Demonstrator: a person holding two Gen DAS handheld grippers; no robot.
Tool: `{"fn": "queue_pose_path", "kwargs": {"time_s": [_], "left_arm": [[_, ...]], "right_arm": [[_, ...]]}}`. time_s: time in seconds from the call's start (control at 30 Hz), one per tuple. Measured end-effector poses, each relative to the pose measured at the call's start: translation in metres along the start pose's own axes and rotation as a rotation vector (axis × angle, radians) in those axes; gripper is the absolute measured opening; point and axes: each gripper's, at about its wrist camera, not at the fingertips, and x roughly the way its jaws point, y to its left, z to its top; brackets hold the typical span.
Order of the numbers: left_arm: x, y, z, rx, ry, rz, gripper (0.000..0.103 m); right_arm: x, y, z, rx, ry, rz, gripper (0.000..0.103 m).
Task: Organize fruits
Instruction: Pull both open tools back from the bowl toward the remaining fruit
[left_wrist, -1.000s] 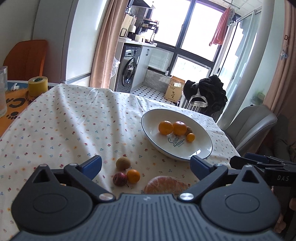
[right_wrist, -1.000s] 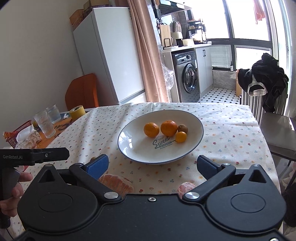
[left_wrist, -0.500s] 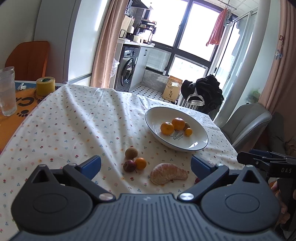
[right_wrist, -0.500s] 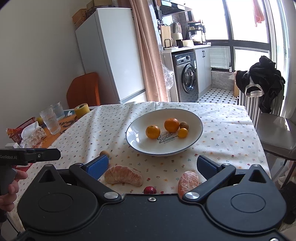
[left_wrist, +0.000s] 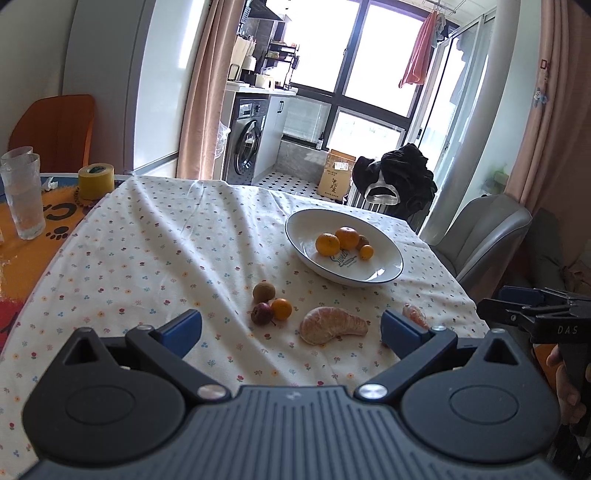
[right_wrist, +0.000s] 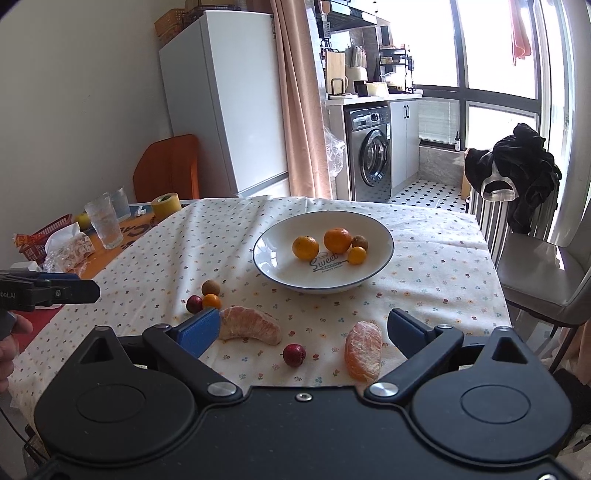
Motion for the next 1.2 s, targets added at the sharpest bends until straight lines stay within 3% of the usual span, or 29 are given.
{"fn": "queue_pose_path", "kwargs": {"time_s": [0.37,0.83,0.97,1.2], "left_arm": [[0.008,-0.012,-0.005,0.028,0.015,-0.021,0.1],[0.026,-0.022,-0.021,-0.037,0.027,0.013,0.1],[0.035,-0.032,-0.03,-0.047,0.055,-0.008,0.1],[0.045,-0.04,-0.045,-0.113,0.052,0.049,0.1]], "right_arm": [[0.001,-0.001,-0.008,-0.003,0.024,0.041,0.08],[0.018,0.0,-0.02,0.023,0.051,0.075,0.074],[0.019,-0.001,-0.021,0.026,0.051,0.071,0.074],[0.022,-0.003,-0.023,0.029,0.05,0.07,0.074]]}}
